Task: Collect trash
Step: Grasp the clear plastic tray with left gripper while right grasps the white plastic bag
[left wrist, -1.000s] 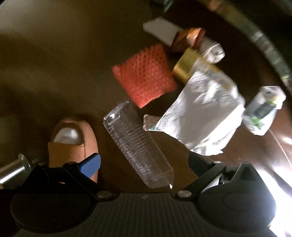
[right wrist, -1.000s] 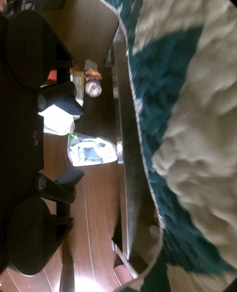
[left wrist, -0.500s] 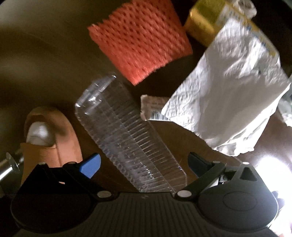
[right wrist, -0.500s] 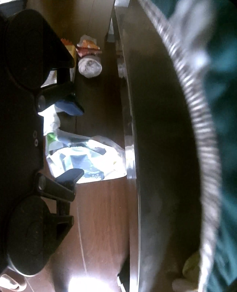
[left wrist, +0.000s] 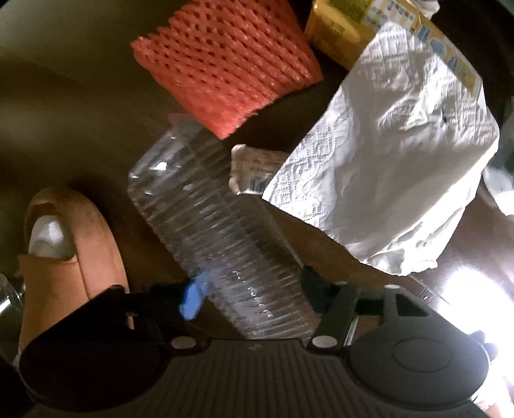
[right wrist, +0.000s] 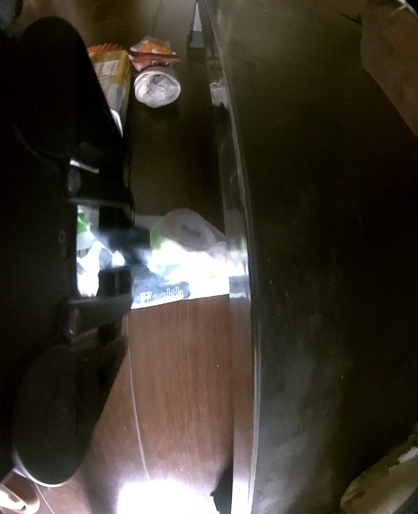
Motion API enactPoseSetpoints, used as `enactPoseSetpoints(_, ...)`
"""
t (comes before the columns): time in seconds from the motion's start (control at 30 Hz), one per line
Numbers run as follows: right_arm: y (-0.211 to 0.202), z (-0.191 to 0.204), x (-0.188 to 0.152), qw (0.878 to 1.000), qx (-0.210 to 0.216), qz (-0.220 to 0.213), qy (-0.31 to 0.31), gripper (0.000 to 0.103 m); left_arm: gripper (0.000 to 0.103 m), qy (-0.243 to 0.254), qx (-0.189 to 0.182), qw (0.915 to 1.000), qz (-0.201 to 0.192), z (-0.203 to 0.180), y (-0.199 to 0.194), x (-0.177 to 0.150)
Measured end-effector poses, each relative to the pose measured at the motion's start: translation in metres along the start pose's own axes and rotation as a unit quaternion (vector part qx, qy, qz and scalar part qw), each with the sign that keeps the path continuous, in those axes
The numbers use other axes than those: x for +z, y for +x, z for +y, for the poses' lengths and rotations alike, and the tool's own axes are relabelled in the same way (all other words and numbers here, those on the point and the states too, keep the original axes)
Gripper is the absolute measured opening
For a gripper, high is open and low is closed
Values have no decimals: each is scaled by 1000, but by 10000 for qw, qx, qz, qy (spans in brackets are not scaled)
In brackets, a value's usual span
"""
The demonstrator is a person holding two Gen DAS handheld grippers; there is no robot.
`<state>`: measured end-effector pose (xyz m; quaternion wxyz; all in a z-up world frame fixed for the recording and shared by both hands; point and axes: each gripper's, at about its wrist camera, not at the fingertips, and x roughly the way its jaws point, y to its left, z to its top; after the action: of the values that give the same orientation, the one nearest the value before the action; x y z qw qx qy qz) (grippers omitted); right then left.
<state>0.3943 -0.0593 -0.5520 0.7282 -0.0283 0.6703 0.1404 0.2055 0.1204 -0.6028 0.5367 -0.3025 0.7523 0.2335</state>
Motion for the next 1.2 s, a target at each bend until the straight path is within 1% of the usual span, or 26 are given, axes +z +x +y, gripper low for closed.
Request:
enactPoseSetpoints(0.03,-2,0,-1,10000,-57,0,-39,7,51,-43,-38,10000,44,1,0,0)
enactPoseSetpoints(0.07,-4,0,-2,10000,-76,2,-57,6,50,-84,-56,9999,72,3,-1,-1)
enactPoseSetpoints(0.13,-10,-2,-6,9999,-102,-7,-54,5,45,-92,-8,9999,74,5,-3,-2)
enactPoseSetpoints(0.2,-18,-4,-10,9999,-124,-23,-33,4,43,-50,19,9999,101,7,-3,-4)
enactPoseSetpoints(0.23,-24,-6,-12,9999,-136,-18,1,3,39,-22,66,9999,103,7,-6,-5)
enactPoseSetpoints(0.3,-34,-8,-18,9998,-158,-6,76,3,35,10,108,9999,108,6,-16,-12)
enactPoseSetpoints(0.33,-41,-10,-21,9998,-159,-15,110,3,26,29,151,9998,129,5,-21,-16)
enactPoseSetpoints(0.37,-48,-11,-24,9998,-169,-28,127,3,22,58,163,9997,152,5,-26,-18)
enactPoseSetpoints(0.4,-55,-12,-27,9997,-174,-44,139,2,15,97,158,9997,174,4,-31,-21)
enactPoseSetpoints(0.43,-64,-13,-29,9997,-168,-72,149,2,11,138,131,9997,163,4,-36,-23)
enactPoseSetpoints(0.47,-74,-13,-31,9997,-168,-121,152,2,10,178,88,9997,130,3,-42,-26)
enactPoseSetpoints(0.5,-83,-13,-33,9996,-164,-175,154,2,8,208,87,9997,98,3,-49,-30)
enactPoseSetpoints(0.6,-112,-12,-38,9991,-133,-336,203,2,5,259,-6,9997,19,5,-70,-41)
enactPoseSetpoints(0.7,-143,-13,-45,9984,-90,-503,254,2,5,322,-79,9994,-131,5,-93,-53)
enactPoseSetpoints(0.83,-190,-13,-53,9966,96,-742,350,2,4,529,-194,9975,-427,14,-136,-74)
enactPoseSetpoints(0.9,-215,-14,-63,9950,192,-914,342,2,4,618,-252,9960,-597,13,-151,-78)
enactPoseSetpoints(0.97,-239,-15,-73,9932,249,-1094,311,2,4,658,-274,9947,-748,20,-168,-89)
enactPoseSetpoints(1.07,-270,-21,-89,9912,396,-1220,338,2,5,666,-362,9939,-805,30,-174,-97)
enactPoseSetpoints(1.13,-287,-22,-100,9907,422,-1289,117,2,5,590,-407,9946,-747,32,-172,-96)
enactPoseSetpoints(1.2,-293,-20,-108,9898,444,-1353,-51,2,5,574,-446,9950,-683,31,-161,-96)
